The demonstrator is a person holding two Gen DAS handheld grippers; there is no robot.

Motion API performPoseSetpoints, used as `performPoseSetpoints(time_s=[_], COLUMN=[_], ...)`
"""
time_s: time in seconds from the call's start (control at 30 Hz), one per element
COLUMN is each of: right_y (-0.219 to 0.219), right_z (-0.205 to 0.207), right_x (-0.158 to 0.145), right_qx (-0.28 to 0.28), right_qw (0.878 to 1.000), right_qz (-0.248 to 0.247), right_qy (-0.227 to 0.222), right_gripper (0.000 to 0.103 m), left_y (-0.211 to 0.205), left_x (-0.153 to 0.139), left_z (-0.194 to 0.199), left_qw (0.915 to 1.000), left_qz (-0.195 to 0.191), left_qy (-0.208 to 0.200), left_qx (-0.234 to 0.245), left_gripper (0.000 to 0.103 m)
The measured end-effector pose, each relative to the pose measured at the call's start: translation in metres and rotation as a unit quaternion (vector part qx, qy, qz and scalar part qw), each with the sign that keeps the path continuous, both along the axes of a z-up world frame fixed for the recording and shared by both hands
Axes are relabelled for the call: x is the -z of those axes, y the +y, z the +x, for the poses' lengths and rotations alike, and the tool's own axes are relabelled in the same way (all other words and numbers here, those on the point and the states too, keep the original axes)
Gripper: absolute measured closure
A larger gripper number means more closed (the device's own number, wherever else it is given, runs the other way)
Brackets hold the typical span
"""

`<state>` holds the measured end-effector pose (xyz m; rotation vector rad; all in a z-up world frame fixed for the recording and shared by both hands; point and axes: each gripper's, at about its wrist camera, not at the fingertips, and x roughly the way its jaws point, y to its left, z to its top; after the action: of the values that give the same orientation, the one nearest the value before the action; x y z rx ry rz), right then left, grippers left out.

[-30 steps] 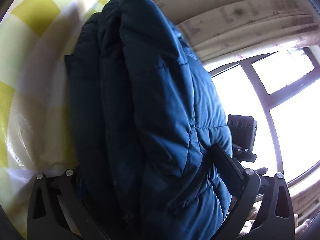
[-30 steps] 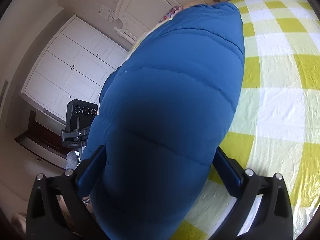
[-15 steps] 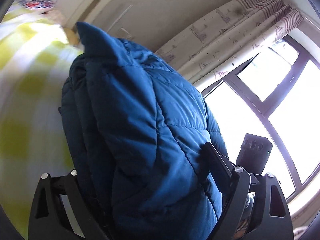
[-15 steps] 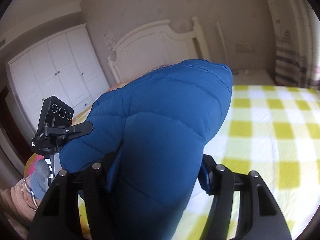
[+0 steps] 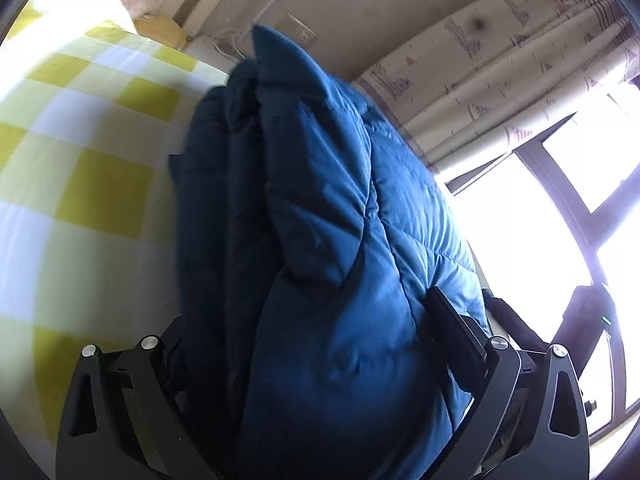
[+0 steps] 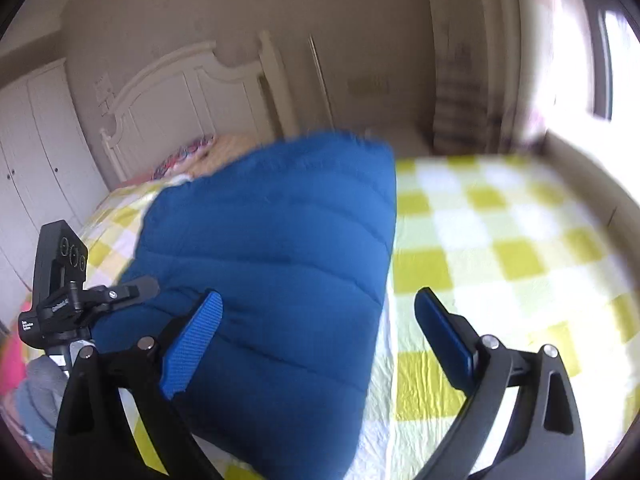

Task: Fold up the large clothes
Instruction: 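Lower the bundle onto the bedspread and open both grippers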

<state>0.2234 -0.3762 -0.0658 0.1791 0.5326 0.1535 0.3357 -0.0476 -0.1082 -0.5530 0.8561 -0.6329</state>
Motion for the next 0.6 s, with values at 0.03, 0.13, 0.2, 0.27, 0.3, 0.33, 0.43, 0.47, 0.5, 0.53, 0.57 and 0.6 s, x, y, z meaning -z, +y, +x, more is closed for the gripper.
performPoseSetpoints(time_s=[0.03,0.13,0.2,0.27,0.3,0.33,0.43,0.47,0.5,0.53,0.57,0.6], right_y=[0.011,0.065,0.09,0.106,0.105,0.102,0.066,0.049,0.037,0.024,0.015,0.005], right_z=[-0.008,-0.017,-0.007,-0.015,-0.025,-0.035,-0.082,-0.092,-0.107,-0.119,-0.136,-0.138], right_x=[-0.006,-0.007,0.007,0.01,0.006,0.004,-0.032,-0.042,-0.055,-0.069,-0.082,-0.092], right_qx=[-0.012,-0.052,-0.075,-0.084,-0.099,-0.107,-0.1,-0.087,-0.067,-0.045,-0.021,-0.006], right_qw=[1.0,0.994,0.982,0.973,0.974,0.975,0.988,0.99,0.991,0.99,0.988,0.985], right_qz=[-0.007,-0.095,-0.175,-0.215,-0.202,-0.192,-0.111,-0.094,-0.08,-0.071,-0.063,-0.056], right_qy=[-0.018,-0.029,0.011,0.012,0.019,0.018,-0.04,-0.061,-0.086,-0.113,-0.143,-0.162], right_gripper=[0.007,0.007,0.004,0.004,0.004,0.005,0.004,0.004,0.002,0.002,0.002,0.002], left_y=[0.003,0.005,0.015,0.02,0.02,0.021,0.012,0.006,0.001,-0.003,-0.007,-0.008], left_x=[-0.002,-0.004,-0.013,-0.037,-0.052,-0.07,-0.123,-0.143,-0.155,-0.165,-0.173,-0.176], left_z=[-0.009,-0.035,-0.057,-0.086,-0.102,-0.118,-0.17,-0.193,-0.207,-0.224,-0.241,-0.25], left_qw=[0.9999,0.999,0.9969,0.9882,0.9801,0.9694,0.9185,0.8888,0.8684,0.8472,0.8299,0.8229], left_qz=[0.001,0.014,0.041,0.097,0.128,0.16,0.258,0.296,0.317,0.334,0.343,0.344], left_qy=[-0.006,-0.024,-0.033,-0.074,-0.107,-0.141,-0.245,-0.284,-0.306,-0.326,-0.344,-0.354], left_qx=[-0.009,-0.034,-0.058,-0.093,-0.108,-0.122,-0.173,-0.204,-0.228,-0.254,-0.275,-0.281], left_gripper=[0.007,0.007,0.007,0.007,0.007,0.004,0.004,0.004,0.004,0.004,0.004,0.004])
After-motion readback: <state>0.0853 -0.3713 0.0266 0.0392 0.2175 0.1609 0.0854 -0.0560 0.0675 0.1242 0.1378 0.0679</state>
